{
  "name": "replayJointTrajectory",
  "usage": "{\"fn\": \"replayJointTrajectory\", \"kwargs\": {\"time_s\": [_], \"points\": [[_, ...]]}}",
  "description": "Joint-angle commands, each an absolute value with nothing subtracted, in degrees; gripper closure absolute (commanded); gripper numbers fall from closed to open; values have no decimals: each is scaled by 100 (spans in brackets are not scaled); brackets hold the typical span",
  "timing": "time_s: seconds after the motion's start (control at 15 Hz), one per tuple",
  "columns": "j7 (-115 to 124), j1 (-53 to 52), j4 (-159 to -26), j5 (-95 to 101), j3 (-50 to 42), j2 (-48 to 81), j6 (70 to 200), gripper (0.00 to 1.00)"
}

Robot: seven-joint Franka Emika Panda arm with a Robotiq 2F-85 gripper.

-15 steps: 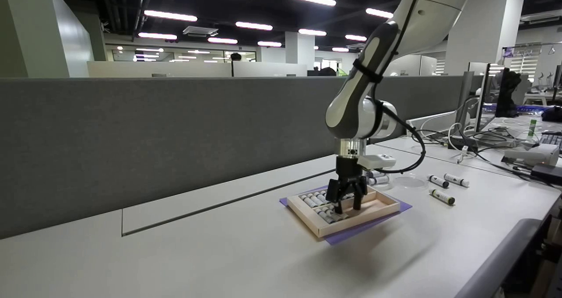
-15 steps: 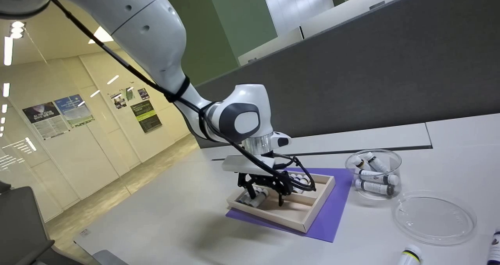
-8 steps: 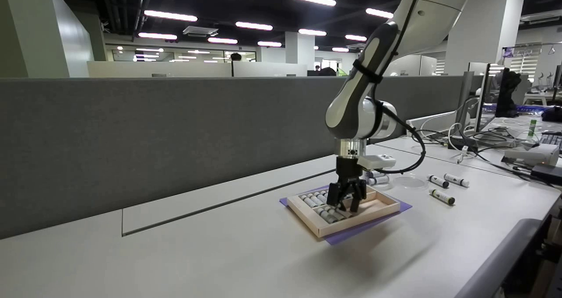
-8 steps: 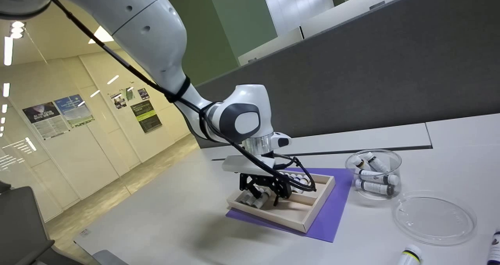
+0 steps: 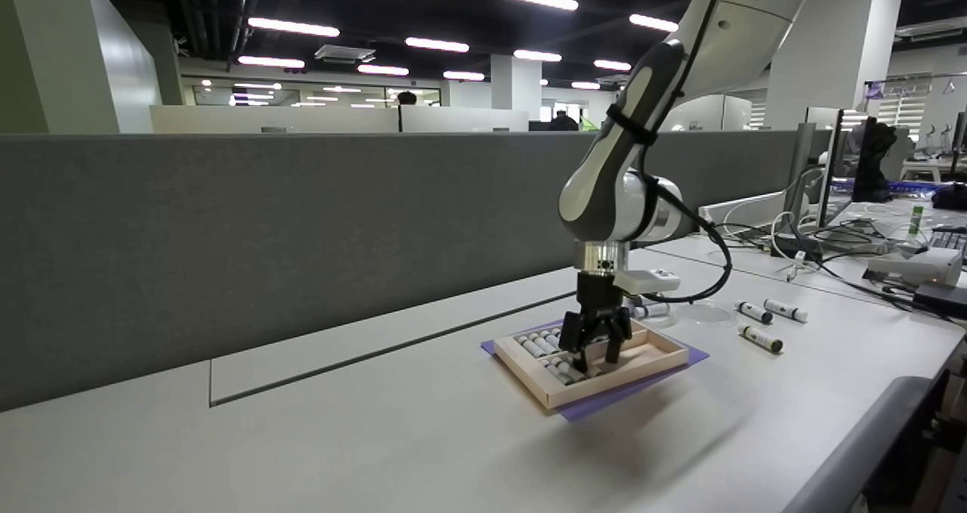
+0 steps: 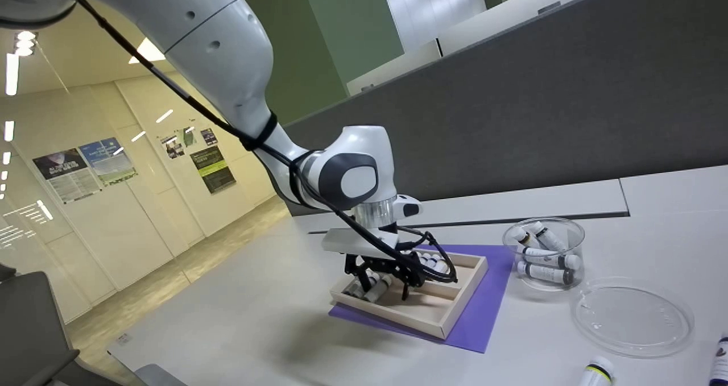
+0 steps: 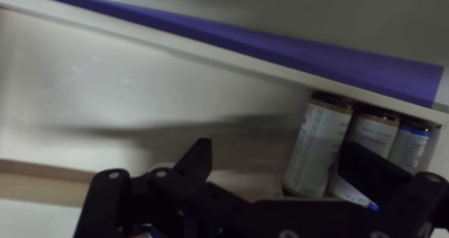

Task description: Take one bottle from the tray and place it on the counter

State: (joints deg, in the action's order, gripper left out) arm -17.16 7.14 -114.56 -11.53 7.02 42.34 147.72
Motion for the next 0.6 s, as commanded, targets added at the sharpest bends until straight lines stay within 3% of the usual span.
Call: {"fn": "replayJointTrajectory", "kwargs": {"time_s": [0.0, 0.13, 0.2, 0.27, 0.53], "points": [[-1575, 821, -11337, -1186, 794, 4473, 14786, 0], [-1565, 832, -11329, -1171, 783, 4548, 14762, 0], [-1559, 839, -11325, -1163, 779, 4580, 14757, 25], [-1548, 839, -11312, -1146, 768, 4589, 14748, 26], [-1513, 817, -11304, -1104, 734, 4459, 14670, 56]]}}
